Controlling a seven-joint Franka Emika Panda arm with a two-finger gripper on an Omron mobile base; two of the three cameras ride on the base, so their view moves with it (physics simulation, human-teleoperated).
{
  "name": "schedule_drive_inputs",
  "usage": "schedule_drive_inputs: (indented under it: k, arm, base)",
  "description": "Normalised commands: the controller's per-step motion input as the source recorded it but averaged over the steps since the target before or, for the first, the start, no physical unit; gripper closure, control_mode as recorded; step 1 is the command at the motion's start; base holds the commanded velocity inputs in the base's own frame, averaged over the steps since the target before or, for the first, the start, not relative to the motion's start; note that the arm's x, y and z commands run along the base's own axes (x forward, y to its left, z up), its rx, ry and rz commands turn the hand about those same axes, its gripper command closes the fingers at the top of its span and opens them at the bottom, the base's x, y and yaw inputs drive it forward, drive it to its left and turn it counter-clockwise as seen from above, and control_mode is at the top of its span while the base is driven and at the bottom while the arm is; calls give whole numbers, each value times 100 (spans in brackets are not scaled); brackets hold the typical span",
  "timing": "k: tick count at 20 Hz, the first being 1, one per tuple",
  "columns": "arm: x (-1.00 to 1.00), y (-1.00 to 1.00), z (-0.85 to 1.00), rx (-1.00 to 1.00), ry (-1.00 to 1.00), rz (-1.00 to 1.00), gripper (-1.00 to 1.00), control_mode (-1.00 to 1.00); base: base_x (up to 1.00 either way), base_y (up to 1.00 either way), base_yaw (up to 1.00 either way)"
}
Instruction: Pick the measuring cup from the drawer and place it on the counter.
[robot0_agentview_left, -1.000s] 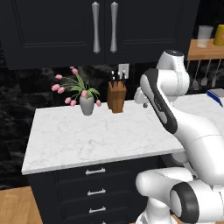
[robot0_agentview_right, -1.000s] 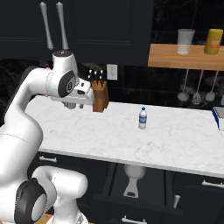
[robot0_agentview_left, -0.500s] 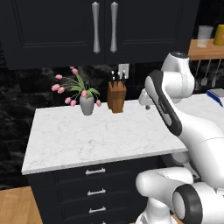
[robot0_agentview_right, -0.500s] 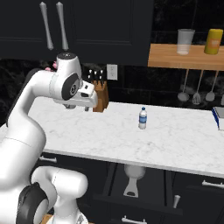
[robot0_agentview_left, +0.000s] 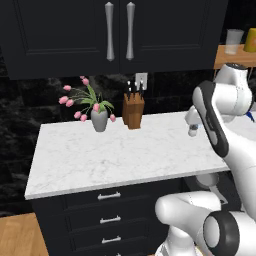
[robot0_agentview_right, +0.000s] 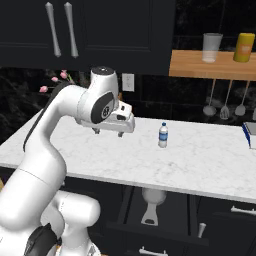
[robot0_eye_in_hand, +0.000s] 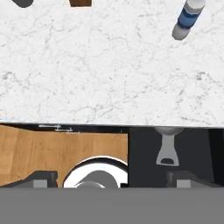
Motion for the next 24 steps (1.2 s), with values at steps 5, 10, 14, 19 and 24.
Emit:
schedule_drive_inputs:
  k: [5,10,14,19,24]
  arm:
    - [-48,-62,-20,0,13,0,-100,-100]
    - [-67,-64,-33,0,22,0,-100,-100]
    - [-61,-74,-38,0,22,0,-100,-100]
    - [-48,-64,-51,0,17,0,-100,-100]
    - [-8,-31,-64,0,8,0,-100,-100]
  base:
    - [0,0,0]
    - [0,0,0]
    - [0,0,0]
    - [0,0,0]
    - [0,0,0]
